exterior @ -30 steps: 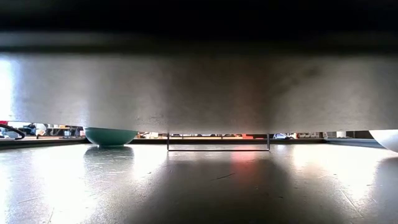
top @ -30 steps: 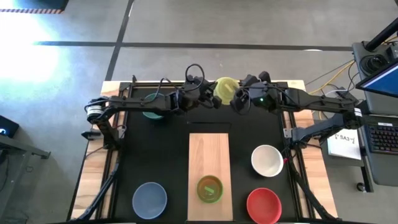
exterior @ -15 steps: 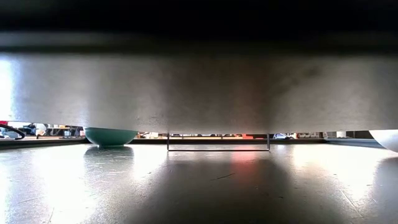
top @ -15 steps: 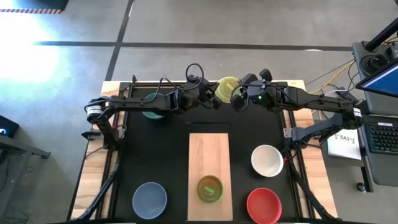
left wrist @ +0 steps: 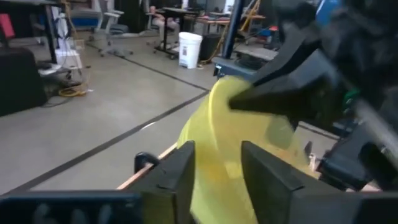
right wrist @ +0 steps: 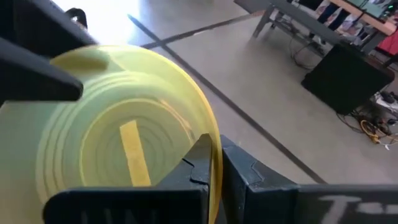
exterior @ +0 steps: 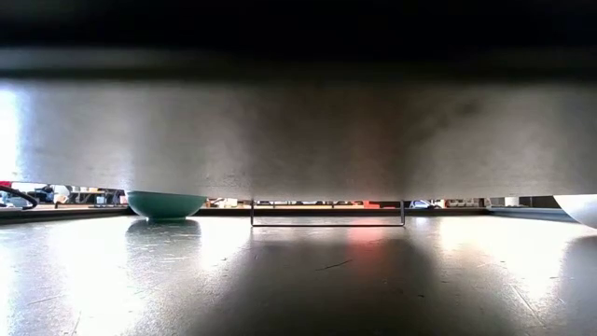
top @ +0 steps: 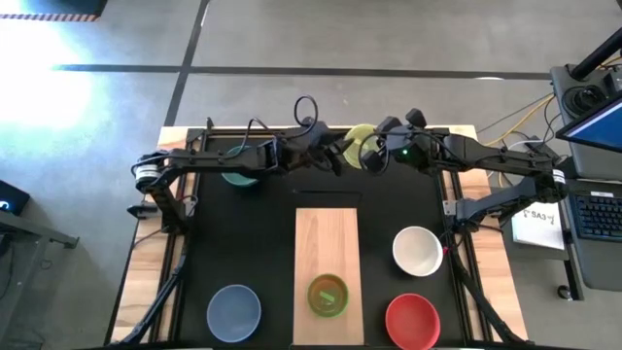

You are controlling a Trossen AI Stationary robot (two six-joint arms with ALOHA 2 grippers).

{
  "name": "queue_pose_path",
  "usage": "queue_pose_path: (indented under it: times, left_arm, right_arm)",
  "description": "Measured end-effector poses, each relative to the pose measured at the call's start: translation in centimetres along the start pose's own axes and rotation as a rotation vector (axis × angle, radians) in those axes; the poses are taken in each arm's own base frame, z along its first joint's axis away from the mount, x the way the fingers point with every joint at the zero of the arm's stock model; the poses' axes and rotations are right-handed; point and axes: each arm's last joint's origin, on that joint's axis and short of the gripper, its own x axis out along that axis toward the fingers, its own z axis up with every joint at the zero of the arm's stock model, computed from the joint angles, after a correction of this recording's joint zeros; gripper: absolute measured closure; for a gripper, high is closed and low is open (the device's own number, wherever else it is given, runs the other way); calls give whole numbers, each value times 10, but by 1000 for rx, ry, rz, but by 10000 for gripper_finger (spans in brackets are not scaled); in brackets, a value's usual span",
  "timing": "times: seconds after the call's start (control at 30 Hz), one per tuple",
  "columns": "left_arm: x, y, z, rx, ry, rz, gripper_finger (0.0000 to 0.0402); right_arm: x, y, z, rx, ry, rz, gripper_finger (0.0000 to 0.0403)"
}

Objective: Place and stack bowls onto a shelf
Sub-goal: Stack the small yellow bowl on top of the small green bowl on the shelf

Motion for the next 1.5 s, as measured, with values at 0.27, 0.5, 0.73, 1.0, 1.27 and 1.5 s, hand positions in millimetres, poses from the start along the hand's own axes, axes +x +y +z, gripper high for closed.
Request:
queue_pose_path:
  times: [0.27,0.5,0.73,1.0,1.27,1.5]
  left_arm:
    - [-3,-4,23,40,47,-8,225]
    - [-10,1,31,160,238,44,217]
    - [-23,11,24,249,487,103,216]
    - [-35,19,17,273,613,214,216]
    - [-61,25,30,246,649,237,216]
    - [-98,19,33,175,626,224,216]
  right_arm:
    - [5,-11,-14,-44,135,-64,395]
    - [3,-18,-17,10,183,25,395]
    - [-14,-20,-16,149,220,336,395]
    - [-37,11,-19,107,275,738,395]
    - [-71,78,-31,-35,256,940,394]
    - [-83,139,-55,-167,194,877,394]
